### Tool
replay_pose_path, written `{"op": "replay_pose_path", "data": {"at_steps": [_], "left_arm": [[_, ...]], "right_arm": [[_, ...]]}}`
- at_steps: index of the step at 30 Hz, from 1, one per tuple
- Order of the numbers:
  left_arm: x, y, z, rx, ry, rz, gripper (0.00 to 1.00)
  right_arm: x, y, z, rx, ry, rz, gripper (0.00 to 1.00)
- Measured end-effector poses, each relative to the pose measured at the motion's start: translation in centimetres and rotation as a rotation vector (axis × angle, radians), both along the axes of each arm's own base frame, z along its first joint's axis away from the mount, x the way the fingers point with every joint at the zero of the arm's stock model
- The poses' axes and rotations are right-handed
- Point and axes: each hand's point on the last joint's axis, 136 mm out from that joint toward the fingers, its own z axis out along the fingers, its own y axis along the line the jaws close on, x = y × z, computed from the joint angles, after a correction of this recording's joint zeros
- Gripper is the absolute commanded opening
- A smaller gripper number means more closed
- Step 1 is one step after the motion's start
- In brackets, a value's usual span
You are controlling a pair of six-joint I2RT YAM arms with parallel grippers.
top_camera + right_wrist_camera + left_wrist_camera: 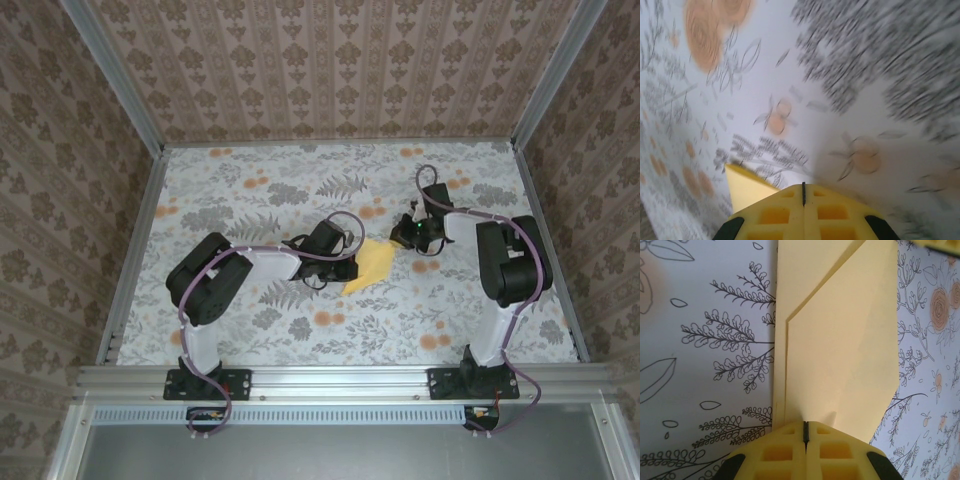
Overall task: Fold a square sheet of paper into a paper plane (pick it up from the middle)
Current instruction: Fourth fold the wing at the center of the table.
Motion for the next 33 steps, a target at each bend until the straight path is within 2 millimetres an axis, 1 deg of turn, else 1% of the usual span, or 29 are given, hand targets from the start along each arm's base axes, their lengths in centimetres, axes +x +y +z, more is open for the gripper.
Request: {"op": "replay_pose_path", "data": {"at_steps": [3,7,9,11,14,17,19,21,24,29,33], "left_arm": [[0.0,0.0,0.0,-0.001,-0.001,0.0,0.0],[0.0,0.0,0.0,-0.001,-0.001,0.0,0.0],[0.0,0.0,0.0,-0.001,-0.001,0.0,0.0],[0.0,0.0,0.0,-0.001,-0.001,0.0,0.0],[0.0,0.0,0.0,-0.001,-0.001,0.0,0.0],[0.0,0.0,0.0,-0.001,-0.001,0.0,0.0],[0.0,0.0,0.0,-0.001,-0.001,0.0,0.0],[0.0,0.0,0.0,-0.001,-0.001,0.0,0.0],[0.0,0.0,0.0,-0.001,-0.001,0.001,0.0],[0.0,0.0,0.0,-0.001,0.0,0.001,0.0],[0.0,0.0,0.0,-0.001,0.0,0.001,0.0]], "right_arm": [[0.8,-1.3,0.4,-0.03,-0.01,-0.029,0.0],[0.8,-1.4,1.4,-0.032,-0.034,-0.027,0.01],[0.4,-1.1,2.7,-0.02,-0.063,-0.015,0.0],[-0.1,-0.3,4.0,0.0,-0.093,0.008,0.01],[-1.1,1.6,4.6,0.039,-0.105,0.061,0.0],[-2.6,3.6,3.7,0.074,-0.07,0.118,0.0],[-3.4,4.6,2.9,0.093,-0.038,0.143,0.0],[-3.8,5.0,2.0,0.105,-0.008,0.152,0.0],[-4.0,4.8,0.8,0.102,0.027,0.149,0.0],[-4.0,3.8,-0.7,0.081,0.065,0.12,0.0],[-3.6,3.3,-0.8,0.076,0.081,0.103,0.0]]}}
